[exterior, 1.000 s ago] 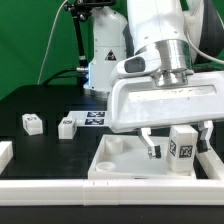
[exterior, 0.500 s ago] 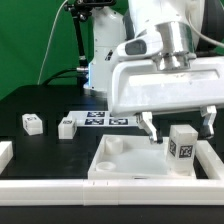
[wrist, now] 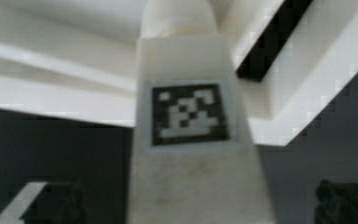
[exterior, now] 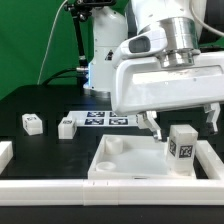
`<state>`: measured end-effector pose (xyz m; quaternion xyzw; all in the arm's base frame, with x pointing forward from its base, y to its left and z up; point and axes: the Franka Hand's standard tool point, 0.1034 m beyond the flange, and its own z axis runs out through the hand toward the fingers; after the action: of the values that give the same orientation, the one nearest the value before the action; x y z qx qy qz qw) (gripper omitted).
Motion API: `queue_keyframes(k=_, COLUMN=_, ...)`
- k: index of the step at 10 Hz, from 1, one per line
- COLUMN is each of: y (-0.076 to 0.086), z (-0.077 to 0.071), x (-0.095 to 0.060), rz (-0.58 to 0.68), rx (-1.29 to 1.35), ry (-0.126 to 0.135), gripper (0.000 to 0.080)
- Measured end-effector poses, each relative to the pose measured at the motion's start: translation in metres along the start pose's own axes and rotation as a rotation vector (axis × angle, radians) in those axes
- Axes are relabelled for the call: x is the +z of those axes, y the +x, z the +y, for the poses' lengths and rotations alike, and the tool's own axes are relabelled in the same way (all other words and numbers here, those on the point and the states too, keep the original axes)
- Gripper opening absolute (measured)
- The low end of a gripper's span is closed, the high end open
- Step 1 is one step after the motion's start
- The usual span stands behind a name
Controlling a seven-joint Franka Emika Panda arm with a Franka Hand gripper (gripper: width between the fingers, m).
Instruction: Assemble one leg
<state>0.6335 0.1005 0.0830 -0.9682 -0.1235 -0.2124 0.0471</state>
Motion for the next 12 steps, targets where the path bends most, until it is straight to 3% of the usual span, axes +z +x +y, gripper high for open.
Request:
queue_keyframes(k=1, y=-0.004, z=0.002, x=0.001, rz=-0.1, rx=-0.001, ry=0.03, gripper=0.0649)
queue_keyframes(k=3, y=-0.006, z=0.008, x=0.0, rz=-0.207, rx=0.005, ry=0.058, gripper=0.0649)
queue_keyframes(k=4, y=-0.014, z=0.005, x=-0.002, rz=-0.314, rx=0.008, ry=0.084, gripper=0.0649)
queue_keyframes(k=7, y=-0.015, z=-0.001, x=-0.005, rz=-0.508, rx=0.009, ry=0.13, gripper=0.0649)
queue_keyframes(k=10, y=-0.015, z=-0.001, x=-0.004, rz=-0.515, rx=0.01, ry=0.133, gripper=0.0649)
queue_keyframes(k=12, y=-0.018, z=0.002, x=-0.003, rz=-0.521, rx=0.002, ry=0.109, gripper=0.0649)
